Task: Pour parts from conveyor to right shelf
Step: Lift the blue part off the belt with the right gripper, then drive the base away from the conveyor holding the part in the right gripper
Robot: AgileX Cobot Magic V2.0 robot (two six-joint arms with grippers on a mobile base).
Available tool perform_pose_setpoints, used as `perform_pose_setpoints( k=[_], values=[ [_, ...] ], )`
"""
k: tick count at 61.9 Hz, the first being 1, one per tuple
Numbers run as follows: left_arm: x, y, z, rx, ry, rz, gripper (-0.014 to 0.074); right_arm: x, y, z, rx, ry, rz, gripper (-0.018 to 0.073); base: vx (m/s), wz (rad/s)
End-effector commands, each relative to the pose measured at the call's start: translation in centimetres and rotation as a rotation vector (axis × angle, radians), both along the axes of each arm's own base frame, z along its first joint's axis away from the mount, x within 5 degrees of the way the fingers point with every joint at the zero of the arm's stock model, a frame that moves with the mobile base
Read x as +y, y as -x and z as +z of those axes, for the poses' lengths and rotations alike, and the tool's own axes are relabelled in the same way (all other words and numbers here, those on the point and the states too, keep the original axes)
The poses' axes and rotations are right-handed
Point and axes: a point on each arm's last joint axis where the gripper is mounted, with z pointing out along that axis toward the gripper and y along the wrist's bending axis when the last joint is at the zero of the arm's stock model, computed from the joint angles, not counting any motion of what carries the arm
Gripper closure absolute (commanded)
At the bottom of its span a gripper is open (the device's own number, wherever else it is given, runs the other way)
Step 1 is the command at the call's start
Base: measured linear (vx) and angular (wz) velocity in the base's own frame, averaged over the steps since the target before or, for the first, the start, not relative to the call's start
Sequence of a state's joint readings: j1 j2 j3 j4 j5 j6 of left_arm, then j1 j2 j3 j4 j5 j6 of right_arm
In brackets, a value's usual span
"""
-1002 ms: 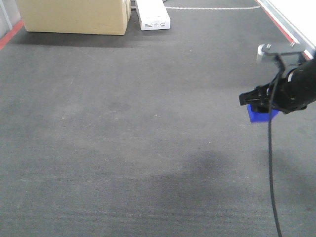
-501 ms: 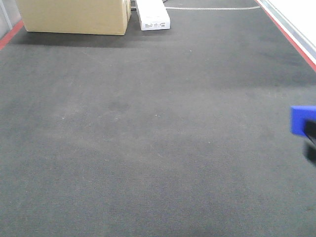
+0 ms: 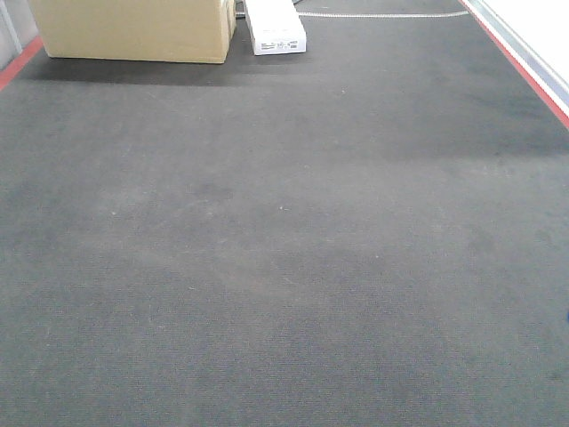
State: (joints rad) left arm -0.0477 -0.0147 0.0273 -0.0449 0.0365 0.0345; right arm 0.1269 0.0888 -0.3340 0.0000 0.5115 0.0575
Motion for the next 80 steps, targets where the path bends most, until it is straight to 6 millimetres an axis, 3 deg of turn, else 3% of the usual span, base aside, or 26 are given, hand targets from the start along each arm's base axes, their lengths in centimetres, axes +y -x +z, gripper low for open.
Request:
perform_pose_setpoints(
  k=[1,80],
  values=[
    [-0.01,0.00,-0.31,-0.056,0.011,-0.005,0.0603,-0.05,-0.15,1.14,-0.092,0.015,-0.005,0.0565,0.00,0.00],
    [-0.01,0.00,-0.31,-0.056,0.011,-0.005,0.0603,-0.12,-0.25,1.25,-0.103,0.028,-0.013,0.0565,-0.01,0.00]
  ],
)
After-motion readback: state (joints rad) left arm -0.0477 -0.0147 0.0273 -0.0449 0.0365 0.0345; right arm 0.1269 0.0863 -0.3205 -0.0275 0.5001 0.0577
